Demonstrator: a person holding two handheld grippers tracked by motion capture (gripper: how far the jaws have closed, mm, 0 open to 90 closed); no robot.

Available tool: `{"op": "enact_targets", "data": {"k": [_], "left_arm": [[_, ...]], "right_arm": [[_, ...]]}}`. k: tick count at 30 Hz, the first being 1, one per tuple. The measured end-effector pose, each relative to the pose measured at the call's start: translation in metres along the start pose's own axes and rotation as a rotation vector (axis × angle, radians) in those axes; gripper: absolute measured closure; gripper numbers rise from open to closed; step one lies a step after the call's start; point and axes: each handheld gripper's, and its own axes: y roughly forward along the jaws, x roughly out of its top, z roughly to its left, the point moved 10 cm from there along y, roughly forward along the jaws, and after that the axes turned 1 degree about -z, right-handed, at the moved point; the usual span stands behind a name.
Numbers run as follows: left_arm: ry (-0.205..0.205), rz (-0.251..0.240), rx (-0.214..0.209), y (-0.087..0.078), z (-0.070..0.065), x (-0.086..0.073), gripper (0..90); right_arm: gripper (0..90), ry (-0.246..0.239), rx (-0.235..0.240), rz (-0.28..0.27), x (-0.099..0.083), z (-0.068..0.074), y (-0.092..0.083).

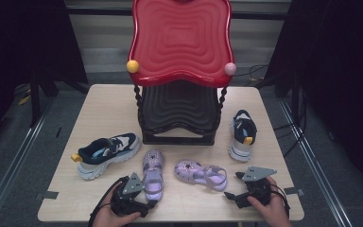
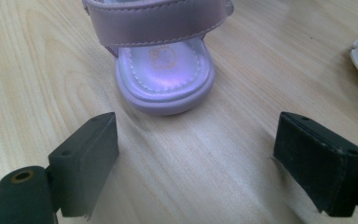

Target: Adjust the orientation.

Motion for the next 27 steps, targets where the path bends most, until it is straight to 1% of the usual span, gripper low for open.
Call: {"op": "enact_targets", "data": {"k": [4,5,6,7,8,9,10,11,16,19,21,23,24,27], "left_arm": [[0.001,0.009,-0.006,-0.002,0.002,-0.002,22.5],[-0.015,-0.012,-0.013,-0.002,0.001,0.000,23.0],[-0.009,-0.003,-0.010,-0.004,0.002,-0.002,26.9],[0.002,0.002,-0.006,-0.005,0.004,-0.003,26.9],[-0.006,-0.005,-0.005,-0.006,0.005,-0.003,31.2],[-0.014,-0.011,-0.008,-0.007,0.005,-0.004,32.6],[-0.008,-0.013,-0.005,-0.008,0.006,-0.004,32.6],[-0.007,-0.004,-0.001,-0.009,0.007,-0.006,33.6],[-0.008,-0.005,-0.008,-0.011,0.008,-0.006,35.5],[-0.008,0.003,-0.008,-0.012,0.009,-0.008,36.1],[-0.001,0.003,-0.006,-0.013,0.010,-0.008,36.8],[-0.011,0.005,-0.006,-0.014,0.010,-0.009,37.5],[-0.015,-0.006,-0.010,-0.014,0.011,-0.009,38.0],[-0.011,-0.002,0.000,-0.017,0.015,-0.011,38.7]], "right_arm": [[13.1,0.000,0.000,0.000,0.000,0.000,0.000],[13.1,0.000,0.000,0.000,0.000,0.000,0.000],[13.1,-0.001,0.000,0.000,0.000,0.000,0.000],[13.1,0.000,0.000,0.001,0.000,0.000,0.000],[13.1,-0.001,0.000,0.000,0.000,0.000,0.000],[13.1,-0.001,0.000,0.000,0.000,0.000,0.000],[13.1,-0.001,0.000,0.000,0.000,0.000,0.000],[13.1,0.000,0.000,0.000,0.000,0.000,0.000],[13.1,-0.001,0.000,0.000,0.000,0.000,0.000],[13.1,0.000,0.000,0.001,0.000,0.000,0.000],[13.1,-0.001,0.000,0.000,0.000,0.000,0.000],[13.1,-0.001,0.000,0.000,0.000,0.000,0.000],[13.1,-0.001,0.000,0.000,0.000,0.000,0.000],[13.1,-0.001,0.000,0.000,0.000,0.000,0.000]]}}
